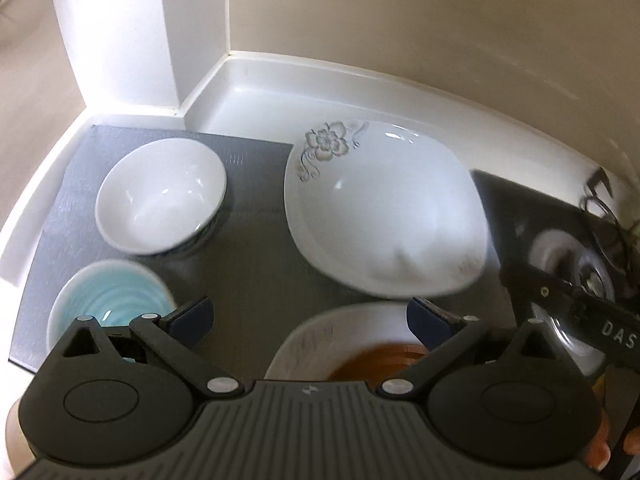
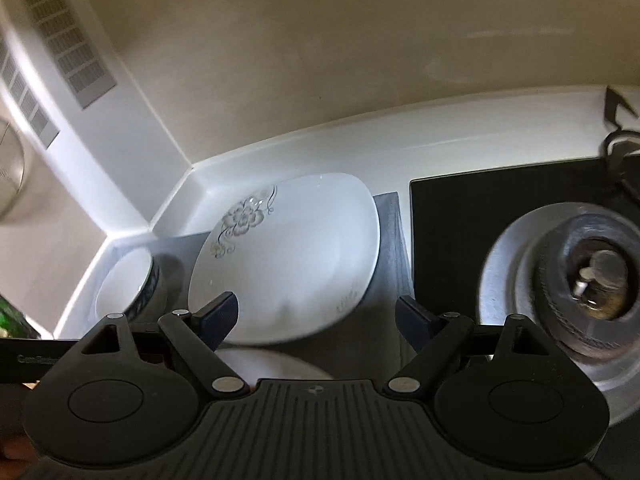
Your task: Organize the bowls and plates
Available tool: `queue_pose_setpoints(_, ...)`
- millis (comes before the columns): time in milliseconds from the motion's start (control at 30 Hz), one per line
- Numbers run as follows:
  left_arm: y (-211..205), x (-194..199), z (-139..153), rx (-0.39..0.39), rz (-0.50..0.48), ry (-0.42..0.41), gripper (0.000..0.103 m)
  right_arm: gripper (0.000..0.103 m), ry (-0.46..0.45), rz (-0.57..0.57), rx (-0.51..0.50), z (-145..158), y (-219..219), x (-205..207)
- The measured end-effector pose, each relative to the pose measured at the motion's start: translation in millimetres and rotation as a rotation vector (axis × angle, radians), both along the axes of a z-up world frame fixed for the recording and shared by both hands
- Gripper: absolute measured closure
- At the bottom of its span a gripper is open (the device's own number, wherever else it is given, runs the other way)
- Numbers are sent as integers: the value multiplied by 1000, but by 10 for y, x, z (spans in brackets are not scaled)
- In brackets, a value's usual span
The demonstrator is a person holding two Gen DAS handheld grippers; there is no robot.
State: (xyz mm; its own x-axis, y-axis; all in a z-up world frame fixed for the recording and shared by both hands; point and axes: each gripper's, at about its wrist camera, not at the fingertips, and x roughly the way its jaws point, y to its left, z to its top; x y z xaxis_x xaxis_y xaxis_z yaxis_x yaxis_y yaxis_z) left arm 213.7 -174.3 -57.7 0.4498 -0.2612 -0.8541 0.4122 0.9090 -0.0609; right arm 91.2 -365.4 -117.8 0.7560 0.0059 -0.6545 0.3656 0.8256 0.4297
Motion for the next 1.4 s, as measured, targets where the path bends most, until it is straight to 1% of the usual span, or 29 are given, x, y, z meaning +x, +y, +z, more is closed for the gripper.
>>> queue_pose_setpoints(133, -105, 219, -125, 25, 54, 23, 0, 16, 14, 14, 73, -179, -140, 188)
queue_pose_setpoints(300, -163, 433, -263, 43, 106, 64, 0, 16, 46, 37, 110, -347, -221, 365)
queue_pose_setpoints(500, -266, 557, -376, 47, 116, 96, 0, 16, 56, 63, 204, -475, -300, 479)
queue_pose_setpoints(567, -312, 580, -418, 43, 112, 107, 0, 16, 58, 63, 221, -502, -329, 515)
queue_pose_setpoints(867, -468, 715, -552, 44, 106, 132, 0, 18, 55, 77, 232, -574, -401, 703)
queue_pose_setpoints(1233, -559, 907, -672, 46, 118, 154, 0, 19, 25, 74, 197, -663, -445, 918)
queue_pose_setpoints(1333, -617, 920, -664, 49, 93, 135, 0, 19, 12, 69, 183, -684, -437, 935)
queue_pose_setpoints(1400, -648, 941, -664, 56, 94, 132, 0, 21, 4, 63, 173, -689, -443, 942)
